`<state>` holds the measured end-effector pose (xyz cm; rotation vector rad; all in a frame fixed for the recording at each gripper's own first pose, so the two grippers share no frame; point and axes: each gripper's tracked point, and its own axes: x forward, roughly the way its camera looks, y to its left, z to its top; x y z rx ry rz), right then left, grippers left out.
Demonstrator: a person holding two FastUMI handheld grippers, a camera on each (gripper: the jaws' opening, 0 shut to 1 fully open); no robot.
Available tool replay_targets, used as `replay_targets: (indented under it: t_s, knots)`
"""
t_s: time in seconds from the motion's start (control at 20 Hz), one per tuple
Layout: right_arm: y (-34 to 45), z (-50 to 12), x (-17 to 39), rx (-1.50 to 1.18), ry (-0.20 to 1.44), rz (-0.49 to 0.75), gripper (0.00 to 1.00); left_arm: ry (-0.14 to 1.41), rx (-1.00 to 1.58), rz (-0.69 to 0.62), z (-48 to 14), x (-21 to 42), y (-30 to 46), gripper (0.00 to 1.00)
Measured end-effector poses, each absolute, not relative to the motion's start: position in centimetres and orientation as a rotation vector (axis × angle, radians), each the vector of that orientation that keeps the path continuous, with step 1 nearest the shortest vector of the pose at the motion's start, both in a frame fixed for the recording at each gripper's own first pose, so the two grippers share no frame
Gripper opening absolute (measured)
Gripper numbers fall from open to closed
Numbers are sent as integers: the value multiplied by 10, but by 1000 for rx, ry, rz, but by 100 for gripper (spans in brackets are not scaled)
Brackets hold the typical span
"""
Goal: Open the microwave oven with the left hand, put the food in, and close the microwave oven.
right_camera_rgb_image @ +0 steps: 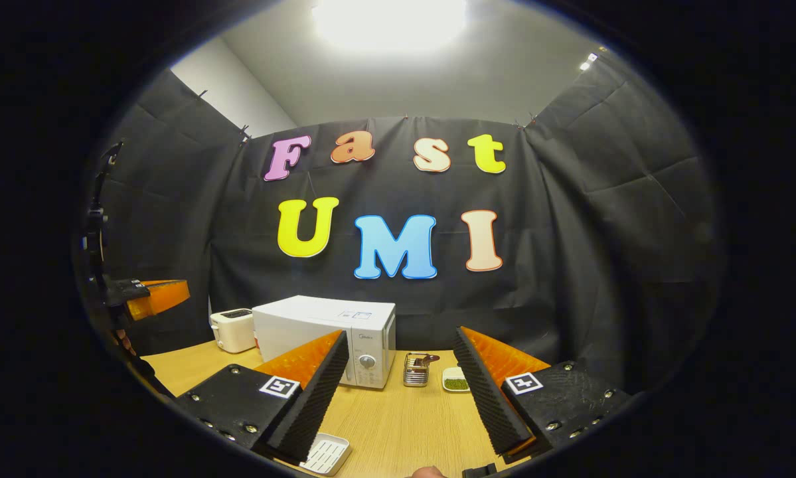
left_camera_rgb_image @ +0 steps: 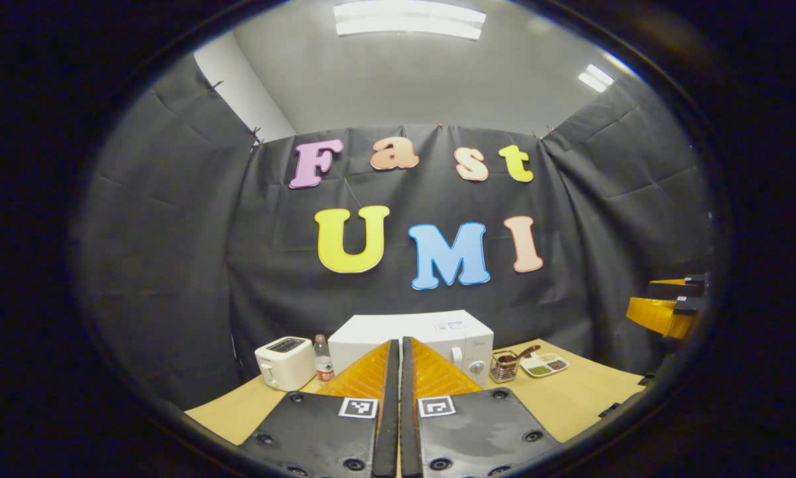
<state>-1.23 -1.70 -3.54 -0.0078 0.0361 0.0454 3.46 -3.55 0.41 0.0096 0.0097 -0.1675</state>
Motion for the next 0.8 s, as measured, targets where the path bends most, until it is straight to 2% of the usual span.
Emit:
replay_targets:
  t_s: [0.1,0.25,0.3,0.45,0.8]
  knots:
    - [-10,-35,-13,-4,37,45,97,-1,12,-185,6,28,-33,21]
    - [-3,-31,-16,-18,25,39,97,3,20,-202,2,22,-27,71]
    - [-2,-29,-17,-18,20,35,97,0,25,-195,2,20,-24,76]
    - [4,-30,-15,-6,22,33,97,-10,44,-172,1,15,-15,100]
    - [14,-27,-14,14,15,28,97,-19,61,-142,5,9,1,100]
